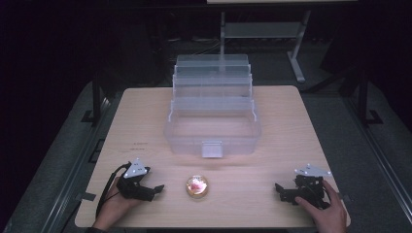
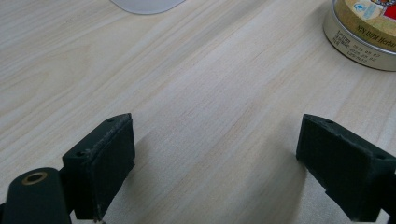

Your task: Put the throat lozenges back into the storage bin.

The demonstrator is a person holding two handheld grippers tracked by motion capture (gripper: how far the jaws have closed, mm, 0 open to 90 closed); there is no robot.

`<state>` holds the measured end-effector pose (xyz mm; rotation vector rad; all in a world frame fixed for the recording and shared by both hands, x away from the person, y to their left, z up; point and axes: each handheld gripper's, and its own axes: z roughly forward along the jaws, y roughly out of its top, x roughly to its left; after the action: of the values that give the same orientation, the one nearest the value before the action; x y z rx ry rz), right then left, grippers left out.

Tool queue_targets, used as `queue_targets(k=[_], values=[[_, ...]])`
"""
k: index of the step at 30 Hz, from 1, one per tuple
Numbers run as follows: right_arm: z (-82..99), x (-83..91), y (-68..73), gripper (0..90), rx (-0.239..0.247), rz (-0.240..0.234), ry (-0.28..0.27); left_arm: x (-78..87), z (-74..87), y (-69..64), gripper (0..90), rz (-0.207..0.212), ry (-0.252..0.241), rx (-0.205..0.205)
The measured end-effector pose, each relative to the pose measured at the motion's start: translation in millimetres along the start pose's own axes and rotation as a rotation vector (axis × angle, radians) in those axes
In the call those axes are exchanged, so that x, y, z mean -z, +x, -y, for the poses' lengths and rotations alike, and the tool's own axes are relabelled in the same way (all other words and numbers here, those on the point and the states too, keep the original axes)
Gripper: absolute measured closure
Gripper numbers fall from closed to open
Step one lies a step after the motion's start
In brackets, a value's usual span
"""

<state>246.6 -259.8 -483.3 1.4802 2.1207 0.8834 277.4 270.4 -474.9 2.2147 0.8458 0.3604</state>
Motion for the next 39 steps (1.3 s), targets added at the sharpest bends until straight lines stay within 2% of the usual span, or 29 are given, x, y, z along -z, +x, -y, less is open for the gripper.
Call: queue_targets(k=[11,18,29,39], values=[[0.0,0.0,0.0,0.0,0.000,0.000,0.000,0.0,0.0,0.3,11.0,0.002,-0.001,-0.002],[0.0,0.0,0.0,0.0,0.000,0.000,0.000,0.7,-2.7,1.1,12.2,0.003,0.021,-0.003],[0.0,0.0,0.0,0.0,0.000,0.000,0.000,3.9,-11.1,-1.4,12.5,0.038,0.049,0.008],[0.0,0.1,0.0,0.0,0.000,0.000,0.001,6.1,-20.6,-5.3,12.7,0.063,0.069,-0.013]])
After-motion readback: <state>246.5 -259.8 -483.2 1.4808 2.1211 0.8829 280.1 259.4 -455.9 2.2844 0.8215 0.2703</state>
